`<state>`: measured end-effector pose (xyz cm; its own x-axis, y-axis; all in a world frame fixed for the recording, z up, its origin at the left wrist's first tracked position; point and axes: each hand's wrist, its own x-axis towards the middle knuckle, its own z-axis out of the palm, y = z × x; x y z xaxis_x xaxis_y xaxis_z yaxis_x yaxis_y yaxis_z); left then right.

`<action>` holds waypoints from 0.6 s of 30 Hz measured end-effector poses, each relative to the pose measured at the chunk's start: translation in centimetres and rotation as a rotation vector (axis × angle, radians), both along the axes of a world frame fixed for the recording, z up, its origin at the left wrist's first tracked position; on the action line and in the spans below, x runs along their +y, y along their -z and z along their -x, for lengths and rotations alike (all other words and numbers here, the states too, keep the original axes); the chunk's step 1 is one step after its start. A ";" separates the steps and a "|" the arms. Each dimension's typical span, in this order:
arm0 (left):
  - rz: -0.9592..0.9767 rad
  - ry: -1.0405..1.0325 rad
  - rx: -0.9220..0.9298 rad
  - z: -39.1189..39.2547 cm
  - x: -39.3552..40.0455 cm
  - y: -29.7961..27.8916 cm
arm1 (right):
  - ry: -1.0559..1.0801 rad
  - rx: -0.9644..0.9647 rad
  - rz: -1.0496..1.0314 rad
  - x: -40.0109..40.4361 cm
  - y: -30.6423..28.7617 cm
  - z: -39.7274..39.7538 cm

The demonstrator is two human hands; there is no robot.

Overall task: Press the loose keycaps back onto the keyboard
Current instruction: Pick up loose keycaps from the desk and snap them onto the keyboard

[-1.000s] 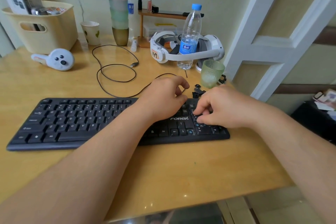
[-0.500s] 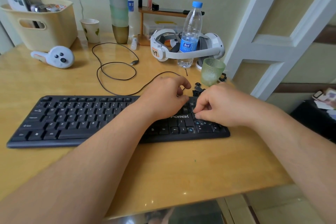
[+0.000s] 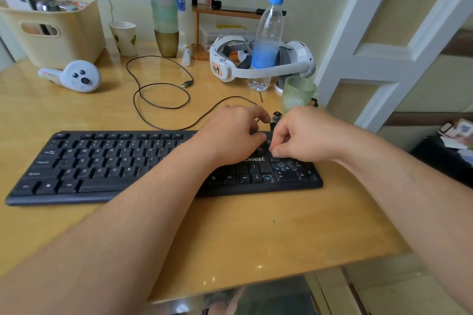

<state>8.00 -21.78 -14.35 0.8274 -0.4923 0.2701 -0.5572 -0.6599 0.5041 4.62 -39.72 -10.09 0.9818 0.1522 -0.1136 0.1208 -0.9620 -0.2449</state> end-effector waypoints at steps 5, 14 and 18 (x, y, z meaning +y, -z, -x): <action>0.003 0.005 -0.008 -0.2 0.0 0.1 | 0.043 0.091 0.065 0.9 -1.0 -1.0; -0.023 -0.004 -0.010 -0.2 0.0 0.1 | 0.008 0.200 0.249 2.4 -2.3 -1.9; -0.028 -0.034 -0.005 0.1 -0.1 0.1 | -0.009 0.198 0.291 2.9 -2.6 -1.7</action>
<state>7.90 -21.93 -14.46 0.8423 -0.4716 0.2611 -0.5370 -0.6922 0.4822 6.31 -36.81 -7.52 0.9352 0.0936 -0.3416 0.1068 -0.9941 0.0200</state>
